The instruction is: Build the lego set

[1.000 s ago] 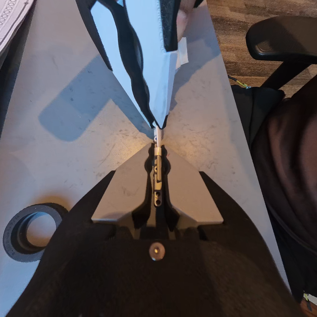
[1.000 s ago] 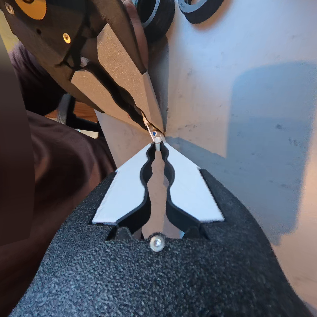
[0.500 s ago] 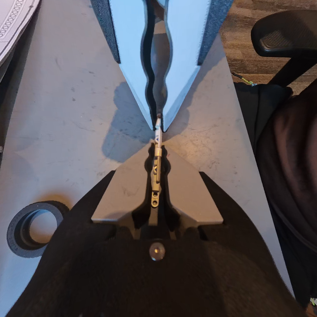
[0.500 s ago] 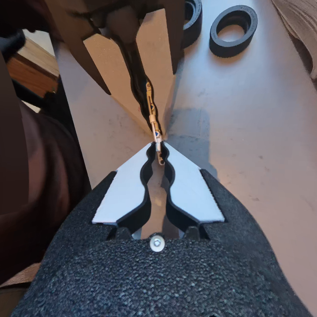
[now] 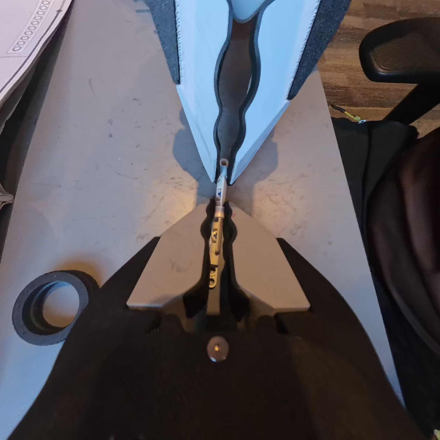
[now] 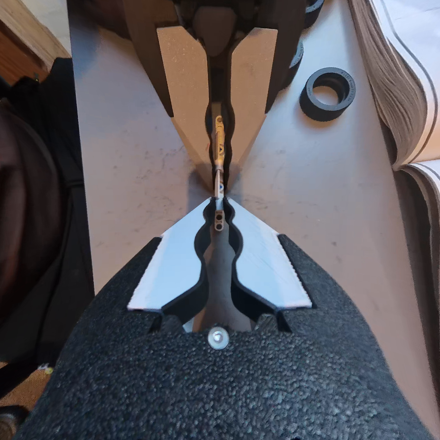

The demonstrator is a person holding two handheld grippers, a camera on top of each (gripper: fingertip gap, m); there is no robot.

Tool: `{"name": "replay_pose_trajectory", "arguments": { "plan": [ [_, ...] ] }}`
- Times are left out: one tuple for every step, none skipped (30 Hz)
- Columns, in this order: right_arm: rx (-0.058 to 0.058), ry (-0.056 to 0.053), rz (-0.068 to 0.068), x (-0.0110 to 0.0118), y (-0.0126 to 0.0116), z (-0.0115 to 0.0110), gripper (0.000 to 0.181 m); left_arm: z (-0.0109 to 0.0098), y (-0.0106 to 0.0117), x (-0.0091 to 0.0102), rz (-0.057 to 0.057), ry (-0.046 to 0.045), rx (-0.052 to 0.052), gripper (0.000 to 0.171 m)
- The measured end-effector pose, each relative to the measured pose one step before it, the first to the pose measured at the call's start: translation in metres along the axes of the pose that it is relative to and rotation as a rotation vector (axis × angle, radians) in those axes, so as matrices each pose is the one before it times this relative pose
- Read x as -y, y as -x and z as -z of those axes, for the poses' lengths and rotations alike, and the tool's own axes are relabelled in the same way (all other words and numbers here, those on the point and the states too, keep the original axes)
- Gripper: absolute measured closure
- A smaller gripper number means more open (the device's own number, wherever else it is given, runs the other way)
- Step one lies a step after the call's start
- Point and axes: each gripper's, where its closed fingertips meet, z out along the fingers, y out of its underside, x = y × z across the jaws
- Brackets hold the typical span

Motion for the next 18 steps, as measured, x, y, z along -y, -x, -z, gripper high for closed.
{"name": "replay_pose_trajectory", "arguments": {
  "plan": [
    [-0.0077, -0.0206, -0.0035, 0.00027, -0.00019, -0.00002, 0.173, 0.0001, -0.00009, 0.00009, 0.0089, -0.00059, -0.0022, 0.167],
    [-0.008, -0.0186, -0.0018, 0.00003, -0.00021, 0.00002, 0.173, 0.00007, 0.00005, 0.00007, 0.0038, -0.00044, -0.0017, 0.166],
    [-0.0048, -0.0136, -0.0013, -0.00017, -0.00027, 0.00014, 0.173, 0.00015, 0.00043, 0.00015, -0.0016, 0.00006, 0.0071, 0.166],
    [-0.0001, -0.0086, -0.0062, -0.00014, -0.00037, 0.00003, 0.173, 0.00055, 0.00159, 0.00075, -0.0139, -0.00409, 0.0253, 0.166],
    [0.0057, -0.0055, -0.0081, 0.00013, -0.00035, -0.00008, 0.173, 0.00188, 0.00045, 0.00223, -0.031, -0.01679, 0.0266, 0.165],
    [0.0053, -0.0037, -0.0003, 0.00013, -0.00007, -0.00011, 0.173, 0.00395, 0.00044, 0.00415, -0.0377, -0.02981, 0.0267, 0.165],
    [-0.0022, -0.0031, 0.0063, 0.00027, -0.00056, -0.00021, 0.173, 0.00511, 0.00049, 0.00575, -0.0278, -0.03619, 0.0204, 0.168],
    [-0.0074, -0.0021, 0.009, 0.00039, -0.00066, -0.00043, 0.173, 0.00531, 0.00014, 0.00811, -0.0096, -0.04693, 0.007, 0.171],
    [-0.0096, -0.0009, 0.0131, 0.00037, -0.0005, -0.00036, 0.173, 0.00416, -0.00029, 0.00947, 0.0101, -0.05236, -0.0059, 0.171],
    [-0.0111, -0.0011, 0.0154, 0.00032, -0.00038, -0.00041, 0.173, 0.00142, 0.00001, 0.00638, 0.0277, -0.03155, -0.0144, 0.171],
    [-0.0073, -0.002, 0.0069, 0.00037, -0.00023, -0.00035, 0.173, -0.00168, 0.00299, -0.00054, 0.0433, 0.01046, -0.0055, 0.171],
    [-0.0012, -0.0023, -0.0007, 0.00034, -0.00014, -0.00046, 0.173, -0.00334, 0.00232, -0.00386, 0.0388, 0.02679, -0.0111, 0.171],
    [-0.0001, -0.0019, 0.001, 0.00027, -0.00026, -0.00029, 0.173, -0.00329, 0.00104, -0.00217, 0.0312, 0.01159, -0.0114, 0.171],
    [0.0001, 0.0005, 0.0008, 0.0002, -0.00022, -0.00038, 0.173, -0.00273, -0.00351, 0.00012, 0.0204, 0.00201, -0.0292, 0.171],
    [0.0017, 0.0032, -0.0004, 0.00019, -0.00012, -0.00028, 0.173, -0.0025, -0.00147, 0.0001, 0.0134, 0.00621, -0.0055, 0.171],
    [-0.0014, 0.0047, 0.0018, -0.00004, -0.00063, -0.00028, 0.173, -0.00233, 0.00156, -0.001, 0.0128, 0.01514, 0.014, 0.171],
    [-0.0049, 0.0043, 0.0035, -0.00047, -0.00122, 0.00003, 0.173, -0.00052, 0.00095, 0.00067, 0.0246, 0.00488, 0.0033, 0.171],
    [-0.0016, 0.0027, -0.0004, -0.00035, -0.00069, 0.00015, 0.173, -0.0003, 0.00013, 0.00032, 0.0327, 0.00712, -0.007, 0.171]
  ]
}}
